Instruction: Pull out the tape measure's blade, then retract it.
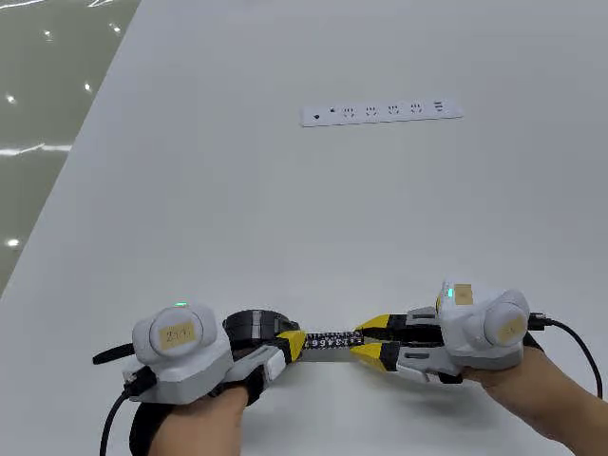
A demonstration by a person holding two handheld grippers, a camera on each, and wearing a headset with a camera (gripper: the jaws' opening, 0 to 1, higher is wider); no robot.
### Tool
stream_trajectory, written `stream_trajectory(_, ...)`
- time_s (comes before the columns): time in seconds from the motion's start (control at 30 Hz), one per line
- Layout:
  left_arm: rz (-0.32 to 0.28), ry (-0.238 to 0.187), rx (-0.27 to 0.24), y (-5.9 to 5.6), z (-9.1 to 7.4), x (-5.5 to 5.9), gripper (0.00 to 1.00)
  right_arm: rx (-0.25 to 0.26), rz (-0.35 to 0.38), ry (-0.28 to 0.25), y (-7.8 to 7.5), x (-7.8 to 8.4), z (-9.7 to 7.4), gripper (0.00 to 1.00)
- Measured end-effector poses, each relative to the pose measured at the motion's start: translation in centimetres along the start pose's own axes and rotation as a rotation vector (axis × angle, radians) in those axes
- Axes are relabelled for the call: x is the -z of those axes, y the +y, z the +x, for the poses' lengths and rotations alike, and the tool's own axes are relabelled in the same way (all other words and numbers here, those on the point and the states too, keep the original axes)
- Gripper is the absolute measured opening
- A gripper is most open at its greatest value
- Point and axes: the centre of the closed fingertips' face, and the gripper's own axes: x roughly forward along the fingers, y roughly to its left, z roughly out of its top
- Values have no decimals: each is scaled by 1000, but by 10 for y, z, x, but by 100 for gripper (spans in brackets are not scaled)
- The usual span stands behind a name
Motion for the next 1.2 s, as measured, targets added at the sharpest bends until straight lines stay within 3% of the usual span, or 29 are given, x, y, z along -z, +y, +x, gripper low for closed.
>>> stream_trajectory(0.5, 39, -86, -25, -1, 0, -3, 62, 25, 35, -18, 0, 3, 1, 11)
stream_trajectory(0.73, 72, -56, -32, -1, 2, -4, 60, 22, 40, -15, 2, 5, 1, 11)
stream_trajectory(0.87, 44, -58, -27, 2, 1, -5, 59, 30, 59, -42, 2, 4, 2, 11)
stream_trajectory(1.2, 25, -49, -21, 1, 1, -3, 58, 18, 47, -45, 3, -2, 17, 12)
